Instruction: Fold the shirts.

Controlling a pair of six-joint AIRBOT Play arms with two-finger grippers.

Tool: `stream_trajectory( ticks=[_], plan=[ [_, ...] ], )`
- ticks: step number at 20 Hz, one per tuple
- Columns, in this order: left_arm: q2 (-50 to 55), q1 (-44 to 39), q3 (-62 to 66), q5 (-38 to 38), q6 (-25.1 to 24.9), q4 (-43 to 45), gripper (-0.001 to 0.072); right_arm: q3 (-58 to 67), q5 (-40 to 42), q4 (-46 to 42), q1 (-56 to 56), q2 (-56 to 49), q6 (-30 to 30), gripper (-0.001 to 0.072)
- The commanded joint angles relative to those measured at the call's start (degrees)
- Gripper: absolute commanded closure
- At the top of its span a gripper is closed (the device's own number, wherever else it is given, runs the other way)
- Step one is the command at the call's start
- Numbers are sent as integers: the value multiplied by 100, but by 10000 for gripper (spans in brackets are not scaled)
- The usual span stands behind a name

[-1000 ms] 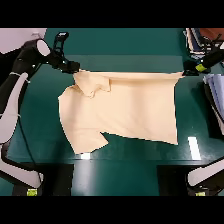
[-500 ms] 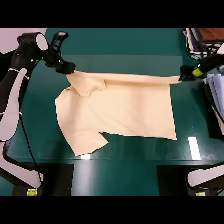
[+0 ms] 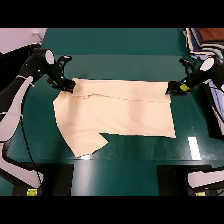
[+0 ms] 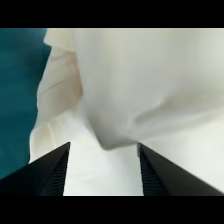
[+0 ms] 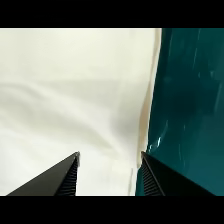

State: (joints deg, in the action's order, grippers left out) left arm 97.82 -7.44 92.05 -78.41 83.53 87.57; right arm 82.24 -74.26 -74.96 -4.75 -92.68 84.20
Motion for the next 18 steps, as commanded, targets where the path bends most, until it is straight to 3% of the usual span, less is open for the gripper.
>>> stream_trajectory(
  ticks=[1,6,11,14,18],
  plan=[
    [-380,0,-125,-553,52,249,215,0,-601,-13,140,286,-120,261],
    [-1937,0,-1810,-398,212,304,215,-748,-658,46,472,1443,-120,261],
    [-3569,-2,-4223,-201,1113,227,215,-1648,-140,260,472,2282,-120,260],
    [-4094,-2,-5012,-9,1478,-286,214,-1709,-42,553,472,2350,-144,261],
    [-4260,-2,-5466,485,1530,-807,215,-1709,57,793,437,2347,-245,261]
  ],
)
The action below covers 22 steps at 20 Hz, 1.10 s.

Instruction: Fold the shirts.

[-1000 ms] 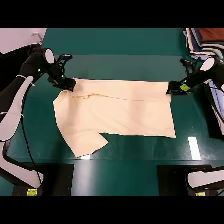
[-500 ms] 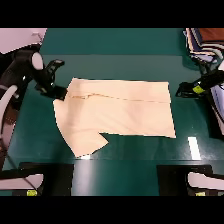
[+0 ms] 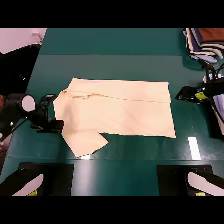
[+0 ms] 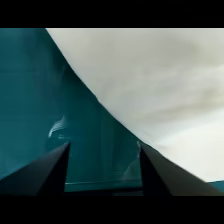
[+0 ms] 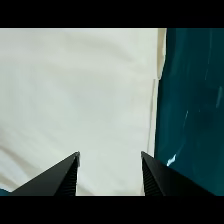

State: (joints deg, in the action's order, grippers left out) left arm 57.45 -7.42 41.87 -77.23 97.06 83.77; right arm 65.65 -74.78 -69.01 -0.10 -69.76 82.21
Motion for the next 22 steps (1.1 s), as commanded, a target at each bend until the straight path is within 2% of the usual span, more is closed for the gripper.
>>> stream_trajectory(
  ticks=[1,6,9,10,11,12,18,22],
  plan=[
    [-221,-4,-564,542,175,-518,215,-50,109,201,-52,55,-46,261],
    [-210,-4,-1012,1174,175,-1167,215,-50,101,203,-87,55,-46,261],
    [-210,-4,-1034,1182,153,-1314,218,-50,-57,201,-87,57,-46,261],
    [-210,-4,-1034,1185,153,-1314,315,-50,-153,199,-87,57,-81,261],
    [-210,-4,-1040,1182,144,-1311,545,-50,-260,197,-74,57,-136,261],
    [-210,-4,-1051,1196,122,-1314,671,-50,-389,192,-44,57,-175,261],
    [-229,-4,-745,1115,-46,-1309,681,-264,-1128,-15,680,129,-319,261],
    [-229,-4,-422,1058,-306,-1309,682,-1729,-973,20,1543,557,-321,259]
  ],
)
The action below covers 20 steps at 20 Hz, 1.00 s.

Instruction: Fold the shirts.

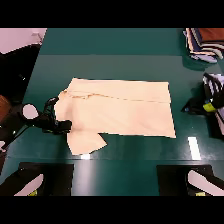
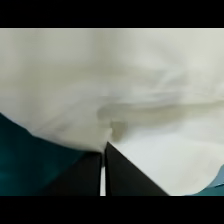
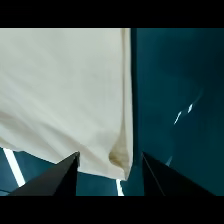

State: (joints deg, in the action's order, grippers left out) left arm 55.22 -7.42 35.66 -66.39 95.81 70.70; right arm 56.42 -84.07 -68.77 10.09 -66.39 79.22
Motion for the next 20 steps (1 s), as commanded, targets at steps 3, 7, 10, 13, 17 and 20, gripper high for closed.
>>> stream_trajectory(
  ticks=[3,7,10,13,17,20],
  plan=[
    [-4,-4,256,142,-179,-4,681,-1871,118,551,1027,280,-26,259],
    [-4,-4,256,256,-177,0,681,-2481,549,1040,866,273,-127,260],
    [-4,-4,256,293,-179,0,681,-2474,817,1025,424,258,-125,271],
    [-4,-4,256,282,-179,70,681,-2474,1095,1025,229,258,-122,491],
    [-39,-4,396,-201,-175,413,683,-2455,863,1016,232,289,-136,695],
    [-693,-4,385,-706,-166,522,683,-2450,328,1008,236,782,-302,695]
  ],
)
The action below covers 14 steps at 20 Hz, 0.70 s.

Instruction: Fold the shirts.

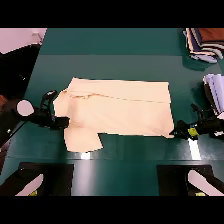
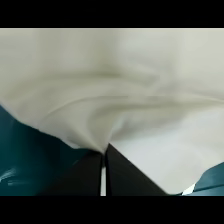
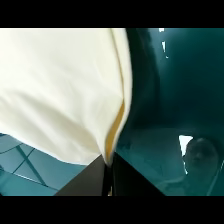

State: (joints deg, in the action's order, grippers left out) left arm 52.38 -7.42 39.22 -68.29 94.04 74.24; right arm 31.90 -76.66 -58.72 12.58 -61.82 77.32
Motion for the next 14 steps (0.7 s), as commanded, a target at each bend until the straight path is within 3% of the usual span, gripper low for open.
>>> stream_trajectory(
  ticks=[1,5,7,10,12,14],
  plan=[
    [-702,-4,24,-809,22,177,683,2,-603,2,13,579,-111,695],
    [-1770,-4,48,-2240,166,4,682,44,-1322,-643,35,1792,-96,695],
    [-1910,-4,254,-2428,166,-118,682,337,-1429,-881,35,2205,140,696],
    [-1759,-4,774,-1788,-37,-68,682,1104,-1331,-844,-9,2181,227,697],
    [-1375,-4,1113,-960,-505,46,682,1635,-1182,-841,-256,1602,227,697],
    [-798,-4,1423,-332,-662,181,681,2120,-984,-850,-623,835,225,696]
  ],
)
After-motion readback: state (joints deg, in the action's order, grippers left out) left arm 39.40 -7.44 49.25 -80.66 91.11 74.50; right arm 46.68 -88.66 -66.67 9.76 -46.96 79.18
